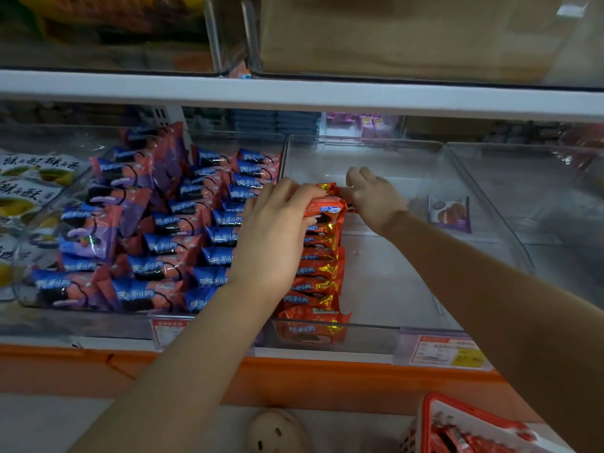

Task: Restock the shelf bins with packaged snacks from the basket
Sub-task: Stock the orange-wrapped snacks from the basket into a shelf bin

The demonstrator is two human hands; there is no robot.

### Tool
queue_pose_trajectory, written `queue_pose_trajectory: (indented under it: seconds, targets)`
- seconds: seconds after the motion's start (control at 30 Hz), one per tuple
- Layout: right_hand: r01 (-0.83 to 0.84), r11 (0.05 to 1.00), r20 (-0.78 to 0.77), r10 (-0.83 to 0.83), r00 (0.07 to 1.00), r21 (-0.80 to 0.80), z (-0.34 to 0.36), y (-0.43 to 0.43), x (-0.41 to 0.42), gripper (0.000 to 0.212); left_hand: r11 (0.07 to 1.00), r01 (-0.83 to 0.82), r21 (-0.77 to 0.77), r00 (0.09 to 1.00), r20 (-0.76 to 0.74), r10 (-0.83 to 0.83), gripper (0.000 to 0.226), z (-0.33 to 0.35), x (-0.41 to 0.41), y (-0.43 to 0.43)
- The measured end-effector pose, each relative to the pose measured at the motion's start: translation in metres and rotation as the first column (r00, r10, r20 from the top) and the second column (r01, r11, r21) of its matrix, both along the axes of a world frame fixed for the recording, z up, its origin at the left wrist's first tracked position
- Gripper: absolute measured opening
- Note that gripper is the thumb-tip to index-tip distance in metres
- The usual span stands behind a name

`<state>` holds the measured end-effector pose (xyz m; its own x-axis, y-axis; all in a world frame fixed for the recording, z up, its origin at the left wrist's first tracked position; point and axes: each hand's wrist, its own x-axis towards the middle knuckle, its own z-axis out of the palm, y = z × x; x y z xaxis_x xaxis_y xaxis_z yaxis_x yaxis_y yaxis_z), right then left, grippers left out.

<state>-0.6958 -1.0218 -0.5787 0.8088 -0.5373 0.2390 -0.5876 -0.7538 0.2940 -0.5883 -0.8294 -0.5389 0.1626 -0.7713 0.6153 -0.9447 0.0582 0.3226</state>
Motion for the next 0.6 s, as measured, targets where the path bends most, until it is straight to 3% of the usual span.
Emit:
queue_pose_trajectory:
  seconds: [0.1,0.23,0.4,0.5,0.6]
  targets:
    - [0.065,0.989,-0.038,-0.061,0.997,0.135,-0.002,0.002,-0.001,0.039,1.000,-0.004,0.003,1.000,0.013,0.004,0.032,0.000,0.000,0.000]
    - [0.088,0.960,0.037,-0.101,0.994,0.267,0.000,0.005,-0.007,0.048,1.000,-0.012,0.019,1.000,-0.010,0.012,0.034,0.001,-0.001,0.001]
    - [0.125,0.979,-0.078,-0.114,0.990,0.163,0.020,0.032,-0.012,0.056,0.997,-0.015,0.079,0.994,-0.108,0.023,0.037,0.004,-0.003,0.001]
    - [0.088,0.936,0.128,-0.139,0.982,0.341,0.041,0.059,-0.016,0.050,0.992,-0.020,0.126,0.982,-0.182,0.043,0.039,0.006,-0.004,0.002]
    - [-0.052,0.772,0.402,-0.271,0.874,0.634,0.064,0.088,-0.022,0.042,0.992,-0.013,0.125,0.979,-0.199,0.038,0.037,0.007,-0.004,0.003]
